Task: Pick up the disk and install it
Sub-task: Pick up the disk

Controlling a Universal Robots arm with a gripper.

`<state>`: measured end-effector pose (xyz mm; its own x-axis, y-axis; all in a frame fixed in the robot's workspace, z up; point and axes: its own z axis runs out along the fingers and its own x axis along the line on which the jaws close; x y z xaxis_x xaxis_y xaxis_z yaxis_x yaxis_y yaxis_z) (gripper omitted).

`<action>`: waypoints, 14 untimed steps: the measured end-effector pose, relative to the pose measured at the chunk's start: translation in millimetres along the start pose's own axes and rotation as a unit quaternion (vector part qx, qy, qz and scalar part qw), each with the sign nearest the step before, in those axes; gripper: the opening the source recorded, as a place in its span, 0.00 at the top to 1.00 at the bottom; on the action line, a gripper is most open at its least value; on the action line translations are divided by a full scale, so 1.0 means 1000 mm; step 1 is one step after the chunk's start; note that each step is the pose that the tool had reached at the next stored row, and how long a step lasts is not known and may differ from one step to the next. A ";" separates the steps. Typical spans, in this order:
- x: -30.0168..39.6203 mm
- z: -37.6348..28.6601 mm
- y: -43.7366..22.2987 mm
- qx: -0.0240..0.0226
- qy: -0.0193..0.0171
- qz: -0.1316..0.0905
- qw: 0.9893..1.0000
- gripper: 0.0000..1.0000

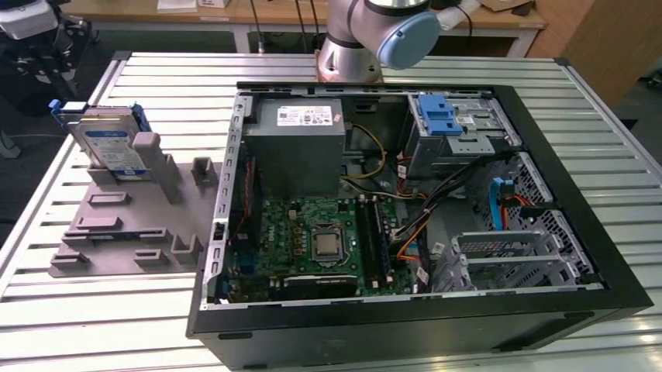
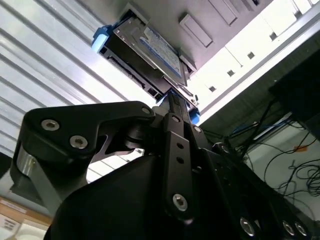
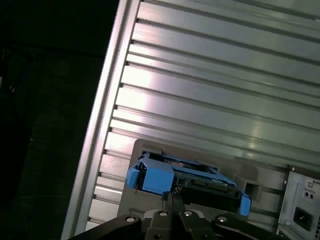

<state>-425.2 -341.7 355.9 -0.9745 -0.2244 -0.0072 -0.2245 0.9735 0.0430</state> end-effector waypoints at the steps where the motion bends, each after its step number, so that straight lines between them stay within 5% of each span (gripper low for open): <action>1: 0.0000 0.0001 0.0000 0.000 0.000 -0.009 1.000 0.89; 7: 0.0000 0.0007 0.0000 0.000 0.003 -0.064 0.998 0.89; 14: 0.0000 0.0014 -0.0001 -0.001 0.005 -0.127 0.992 0.89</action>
<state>-425.2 -341.7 354.5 -0.8866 -0.4626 -0.0072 -0.4624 0.8856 0.0429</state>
